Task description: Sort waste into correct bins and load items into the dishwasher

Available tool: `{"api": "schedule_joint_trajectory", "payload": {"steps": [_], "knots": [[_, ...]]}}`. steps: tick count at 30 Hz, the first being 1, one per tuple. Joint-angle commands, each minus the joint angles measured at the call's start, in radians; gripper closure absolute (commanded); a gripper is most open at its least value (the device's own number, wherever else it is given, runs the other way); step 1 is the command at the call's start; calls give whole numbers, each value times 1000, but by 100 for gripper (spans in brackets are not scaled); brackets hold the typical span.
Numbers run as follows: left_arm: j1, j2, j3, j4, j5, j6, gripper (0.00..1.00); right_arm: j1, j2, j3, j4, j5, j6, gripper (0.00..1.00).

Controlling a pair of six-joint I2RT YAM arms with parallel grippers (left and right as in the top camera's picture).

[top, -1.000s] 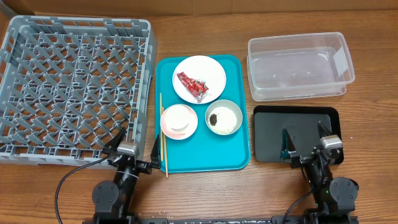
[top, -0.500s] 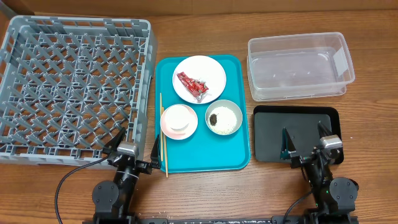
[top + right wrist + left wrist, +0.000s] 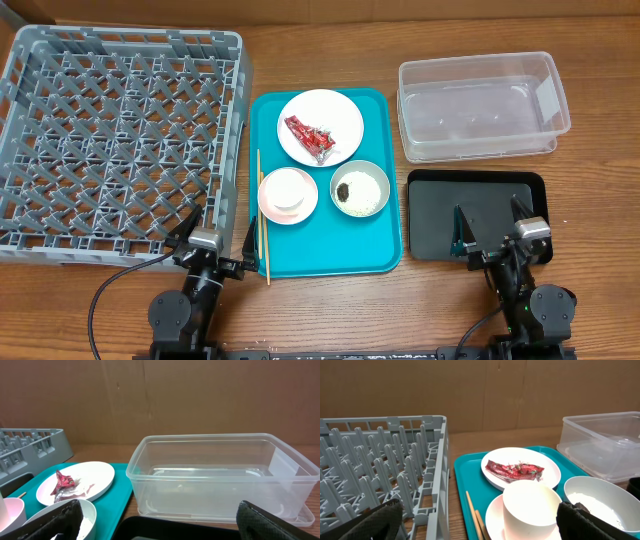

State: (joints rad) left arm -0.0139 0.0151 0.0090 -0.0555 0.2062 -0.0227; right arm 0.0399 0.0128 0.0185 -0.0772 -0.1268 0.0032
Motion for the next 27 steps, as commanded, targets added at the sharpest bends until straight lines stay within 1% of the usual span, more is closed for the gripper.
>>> {"api": "schedule_joint_trajectory", "payload": {"steps": [1, 3, 4, 7, 9, 13, 15, 19, 21, 24, 26, 27], "knots": [[-8, -10, -4, 1, 1, 16, 0, -1, -10, -10, 5, -7, -3, 0], [-8, -10, -4, 1, 6, 7, 0, -1, -10, -10, 5, -6, 12, 0], [-8, -10, -4, 4, 4, -31, 0, -1, -10, -10, 5, -6, 38, 0], [-6, -10, 13, 6, 3, -220, 0, -2, -10, 5, -21, -5, 167, 0], [-6, -10, 35, -9, 3, -283, 0, -2, -10, 24, -63, -6, 231, 0], [-6, -10, 127, -138, -12, -248, 0, -2, -10, 68, -147, -6, 253, 0], [-6, -5, 178, -210, -32, -210, 0, -2, -10, 106, -181, -6, 253, 0], [-6, 45, 291, -374, -87, -192, 0, -2, 17, 208, -285, -7, 253, 0], [-6, 92, 356, -474, -98, -167, 0, -2, 61, 282, -354, -10, 253, 0], [-6, 182, 450, -595, -106, -166, 0, -2, 143, 380, -429, -10, 252, 0], [-6, 262, 514, -660, -110, -164, 0, -2, 222, 452, -475, -13, 251, 0], [-6, 335, 563, -699, -109, -164, 0, -2, 304, 514, -504, -56, 230, 0]]}}
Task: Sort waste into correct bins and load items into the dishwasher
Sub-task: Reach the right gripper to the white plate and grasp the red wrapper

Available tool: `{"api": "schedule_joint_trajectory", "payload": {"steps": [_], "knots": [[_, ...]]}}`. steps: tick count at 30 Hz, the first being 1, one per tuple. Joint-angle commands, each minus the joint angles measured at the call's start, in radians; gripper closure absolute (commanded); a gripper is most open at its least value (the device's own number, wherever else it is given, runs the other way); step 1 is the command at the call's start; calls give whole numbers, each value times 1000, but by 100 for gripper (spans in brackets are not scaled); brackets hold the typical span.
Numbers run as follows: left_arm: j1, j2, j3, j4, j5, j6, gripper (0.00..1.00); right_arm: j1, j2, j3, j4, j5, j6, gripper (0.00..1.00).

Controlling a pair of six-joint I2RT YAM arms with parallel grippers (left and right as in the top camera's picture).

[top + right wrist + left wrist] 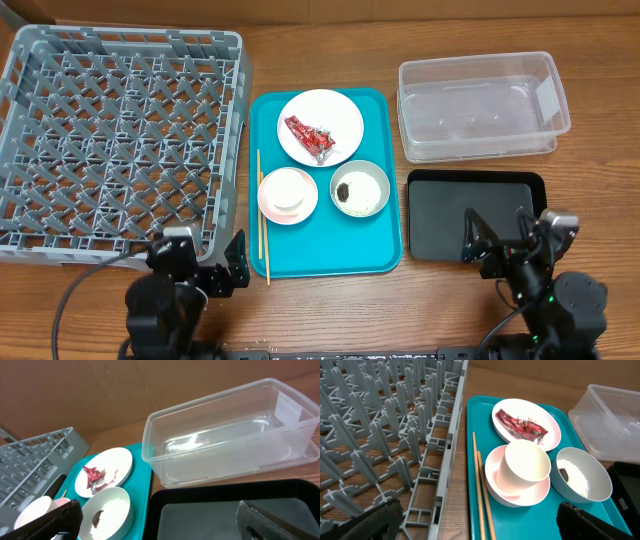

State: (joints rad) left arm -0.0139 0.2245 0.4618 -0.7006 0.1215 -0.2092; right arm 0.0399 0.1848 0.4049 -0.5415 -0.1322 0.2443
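Observation:
A teal tray point(330, 250) holds a white plate point(340, 112) with a red wrapper point(310, 135), a pink cup point(288, 190) on a saucer, a white bowl point(362, 190) with a dark scrap, and chopsticks point(263, 220) along its left side. The grey dish rack point(120, 130) lies to the left. My left gripper point(200, 262) hovers open near the tray's front left corner, with nothing between its fingers point(370, 525). My right gripper point(500, 232) hangs open over the black bin point(440, 210), also holding nothing.
A clear plastic bin point(478, 62) stands at the back right, behind the black bin. In the left wrist view the cup point(526, 462), the bowl point(585, 477) and the wrapper point(522, 424) lie ahead. Bare wooden table runs along the front edge.
Both wrist views now look down from higher, so both arms have risen and tilted. In the overhead view the left arm sits further left and nearer. Both grippers stay open. No object moved.

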Motion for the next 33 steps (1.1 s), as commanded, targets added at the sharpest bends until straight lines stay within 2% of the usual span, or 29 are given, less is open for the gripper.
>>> {"api": "schedule_joint_trajectory", "payload": {"steps": [1, 7, 11, 14, 17, 19, 20, 23, 27, 33], "knots": [[-6, 177, 145, -77, -19, 21, 0, -2, 185, 166, -54, -87, -29, 0], [-6, 483, 391, -220, 45, 23, 0, -2, 563, 461, -221, -163, -62, 0], [-5, 617, 525, -325, 43, 21, 0, -2, 796, 688, -364, -207, -151, 0], [-5, 679, 603, -389, 54, 23, 0, -2, 948, 845, -438, -257, -163, 0], [-4, 688, 619, -395, 55, 18, 0, 0, 1047, 927, -403, -398, -201, 0], [1, 690, 619, -391, 41, 10, 0, 15, 1094, 950, -370, -440, -221, 8], [10, 690, 619, -393, 29, -10, 0, 31, 1111, 956, -363, -438, -221, 9], [65, 689, 619, -406, 22, -36, 0, 117, 1170, 983, -363, -385, -227, 9], [207, 691, 619, -411, 80, -42, 0, 325, 1286, 1078, -386, -138, -227, 4], [269, 691, 619, -426, 82, -42, 0, 492, 1439, 1105, -249, 70, -218, 2]]}}
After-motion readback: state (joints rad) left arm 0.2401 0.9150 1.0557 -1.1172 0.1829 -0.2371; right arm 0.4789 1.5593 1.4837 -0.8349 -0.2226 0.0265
